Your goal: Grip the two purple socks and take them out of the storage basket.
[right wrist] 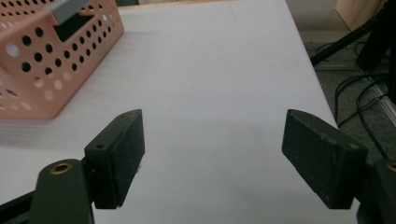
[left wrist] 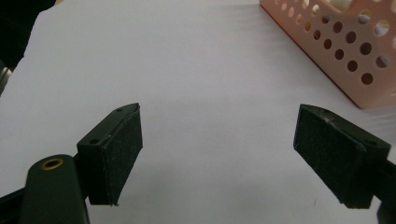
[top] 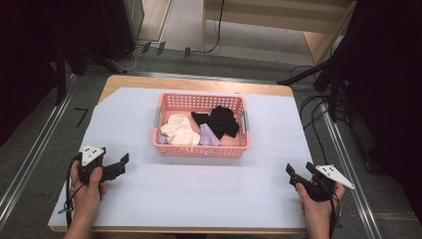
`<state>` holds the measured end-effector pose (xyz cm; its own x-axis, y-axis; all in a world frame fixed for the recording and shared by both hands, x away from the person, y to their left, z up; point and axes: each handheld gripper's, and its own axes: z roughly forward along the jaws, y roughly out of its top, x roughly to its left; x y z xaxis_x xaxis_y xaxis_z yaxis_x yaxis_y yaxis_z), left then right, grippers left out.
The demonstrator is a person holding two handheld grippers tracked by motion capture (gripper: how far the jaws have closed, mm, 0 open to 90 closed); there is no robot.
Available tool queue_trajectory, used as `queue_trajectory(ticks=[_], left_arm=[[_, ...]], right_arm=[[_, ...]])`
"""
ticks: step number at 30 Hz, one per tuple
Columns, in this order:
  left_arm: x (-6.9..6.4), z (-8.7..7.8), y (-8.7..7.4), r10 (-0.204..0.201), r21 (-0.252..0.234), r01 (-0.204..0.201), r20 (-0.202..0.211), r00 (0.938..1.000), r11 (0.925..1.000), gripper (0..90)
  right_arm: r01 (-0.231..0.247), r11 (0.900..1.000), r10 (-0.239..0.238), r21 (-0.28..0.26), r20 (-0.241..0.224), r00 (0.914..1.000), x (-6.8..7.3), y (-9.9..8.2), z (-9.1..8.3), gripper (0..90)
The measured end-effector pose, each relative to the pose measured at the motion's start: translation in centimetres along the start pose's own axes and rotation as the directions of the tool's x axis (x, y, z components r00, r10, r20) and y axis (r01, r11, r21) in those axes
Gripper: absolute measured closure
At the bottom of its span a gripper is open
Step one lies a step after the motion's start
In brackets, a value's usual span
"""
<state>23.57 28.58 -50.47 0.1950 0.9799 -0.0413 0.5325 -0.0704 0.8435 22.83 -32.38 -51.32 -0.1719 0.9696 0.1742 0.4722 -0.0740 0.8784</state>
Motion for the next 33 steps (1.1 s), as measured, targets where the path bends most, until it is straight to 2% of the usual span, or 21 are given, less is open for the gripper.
queue_trajectory(ticks=[1,6,13,17,33], left_arm=[[0.0,0.0,0.0,0.000,-0.001,0.000,-0.002,1.0000,1.0000,16.3],[0.0,0.0,0.0,0.001,-0.009,-0.001,-0.001,1.0000,1.0000,16.3],[0.1,-0.1,-0.1,-0.001,-0.012,0.001,0.006,1.0000,0.9999,16.5],[0.1,-0.1,0.0,0.000,-0.009,0.000,0.009,1.0000,1.0000,16.5],[0.0,-0.1,-0.1,0.003,-0.024,-0.003,0.000,1.0000,0.9997,16.6]], right_arm=[[-0.002,1.0000,0.002,-0.001,-0.001,1.0000,0.3,0.3,0.0,21.2],[0.053,0.9986,-0.053,-0.003,-0.011,0.9985,1.8,1.4,0.4,21.3],[0.047,0.9987,-0.048,-0.017,-0.025,0.9985,3.4,3.0,0.7,22.0],[0.037,0.9993,-0.037,-0.008,-0.036,0.9987,4.1,3.7,1.2,22.0],[0.064,0.9974,-0.067,-0.034,-0.115,0.9910,8.5,6.8,2.7,23.2]])
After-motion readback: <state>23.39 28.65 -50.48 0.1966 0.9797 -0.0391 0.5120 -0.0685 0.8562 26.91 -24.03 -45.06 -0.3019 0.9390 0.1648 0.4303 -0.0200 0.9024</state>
